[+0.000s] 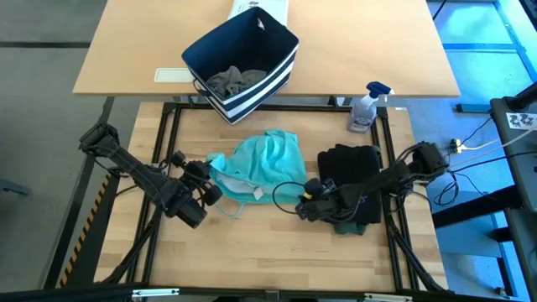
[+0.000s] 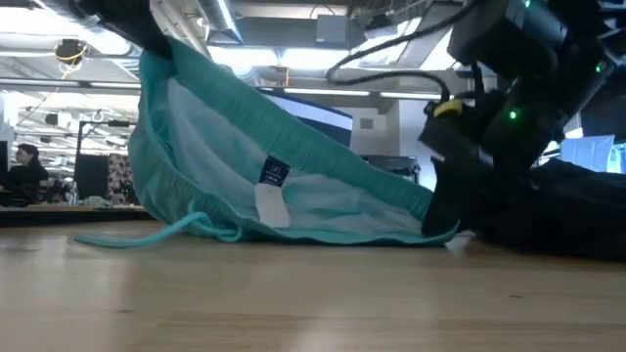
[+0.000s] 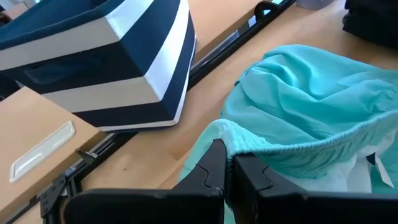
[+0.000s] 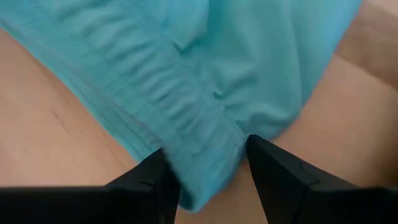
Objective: Fold Laundry from Bin
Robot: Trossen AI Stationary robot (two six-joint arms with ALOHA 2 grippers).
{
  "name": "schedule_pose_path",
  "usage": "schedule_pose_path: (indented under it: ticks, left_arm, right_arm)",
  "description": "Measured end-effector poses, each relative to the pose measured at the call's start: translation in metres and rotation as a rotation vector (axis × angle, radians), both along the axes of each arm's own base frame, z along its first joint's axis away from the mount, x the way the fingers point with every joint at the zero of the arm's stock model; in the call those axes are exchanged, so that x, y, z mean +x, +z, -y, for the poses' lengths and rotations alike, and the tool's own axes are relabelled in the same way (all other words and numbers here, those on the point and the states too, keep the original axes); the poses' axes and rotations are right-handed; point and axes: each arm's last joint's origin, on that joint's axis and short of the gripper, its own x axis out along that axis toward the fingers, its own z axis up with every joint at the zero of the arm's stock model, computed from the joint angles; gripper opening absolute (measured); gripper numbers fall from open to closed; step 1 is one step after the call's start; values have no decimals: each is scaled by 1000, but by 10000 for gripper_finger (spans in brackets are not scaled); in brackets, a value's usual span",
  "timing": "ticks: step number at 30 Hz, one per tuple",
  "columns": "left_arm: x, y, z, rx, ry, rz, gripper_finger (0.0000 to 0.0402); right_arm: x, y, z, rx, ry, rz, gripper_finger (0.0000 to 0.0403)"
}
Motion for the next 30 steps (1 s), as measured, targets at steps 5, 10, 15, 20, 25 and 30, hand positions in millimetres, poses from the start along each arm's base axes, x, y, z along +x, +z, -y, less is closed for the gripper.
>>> schedule_pose_path:
  ticks: [5,10,15,20,25,30]
  left_arm:
    - [0,0,0,-3,0,-5,0]
    - [-1,0,0,-9,1,-15,0]
    - [-1,0,-1,8,1,-7,0]
    - [-1,1,-1,27,5,28,0]
    - [0,3,0,79,-4,83,0]
    - [1,6,-1,156,-7,173,0]
  right_arm:
    - [1,-7,-1,1,-2,-19,179]
    - [-1,-5,0,-12,-1,-36,156]
    - [-7,6,-2,-92,33,-101,45]
    - [-10,40,-7,-223,34,-136,24]
    - [-10,92,-5,-382,1,-122,9]
    - [-9,158,-1,-543,-11,-79,12]
